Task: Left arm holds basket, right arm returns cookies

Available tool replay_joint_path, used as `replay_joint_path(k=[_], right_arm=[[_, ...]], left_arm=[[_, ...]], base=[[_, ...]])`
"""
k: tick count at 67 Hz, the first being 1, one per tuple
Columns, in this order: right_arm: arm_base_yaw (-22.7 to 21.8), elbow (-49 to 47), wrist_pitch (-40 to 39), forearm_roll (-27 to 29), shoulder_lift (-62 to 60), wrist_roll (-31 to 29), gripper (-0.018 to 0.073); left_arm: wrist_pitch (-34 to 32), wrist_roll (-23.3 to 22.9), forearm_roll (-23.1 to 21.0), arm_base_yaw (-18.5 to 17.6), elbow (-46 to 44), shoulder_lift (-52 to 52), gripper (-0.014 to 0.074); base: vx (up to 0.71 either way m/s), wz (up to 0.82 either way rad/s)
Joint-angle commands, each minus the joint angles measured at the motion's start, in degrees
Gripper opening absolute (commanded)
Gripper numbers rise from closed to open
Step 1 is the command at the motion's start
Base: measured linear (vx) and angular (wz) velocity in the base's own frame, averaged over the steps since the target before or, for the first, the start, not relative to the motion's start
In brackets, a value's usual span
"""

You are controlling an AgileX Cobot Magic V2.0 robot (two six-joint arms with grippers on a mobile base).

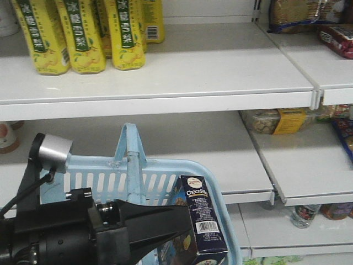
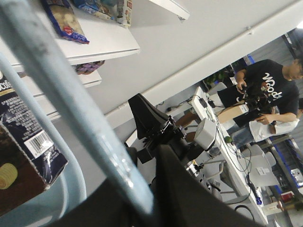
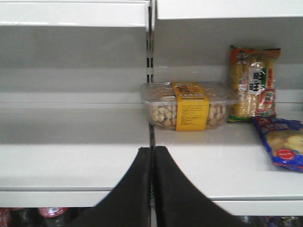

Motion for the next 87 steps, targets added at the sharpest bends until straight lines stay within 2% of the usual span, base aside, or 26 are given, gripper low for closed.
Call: replay_joint_path(k=[1,25,87], right_arm=[[-0.4,0.2,-4.1,0.0,-0.5,-0.5,-0.0008],[-0.4,0.2,-4.1,0.0,-0.5,-0.5,-0.0008],[-0.4,0.2,-4.1,0.0,-0.5,-0.5,-0.0008]], left_arm=[[2.0,0.8,-3.5,-0.2,-2.1,-1.1,-0.0006],[2.0,0.8,-3.5,-0.2,-2.1,-1.1,-0.0006],[2.0,0.8,-3.5,-0.2,-2.1,-1.1,-0.0006]], base=[[-0.04,0.42],[-0.04,0.27],[0.03,0.01]])
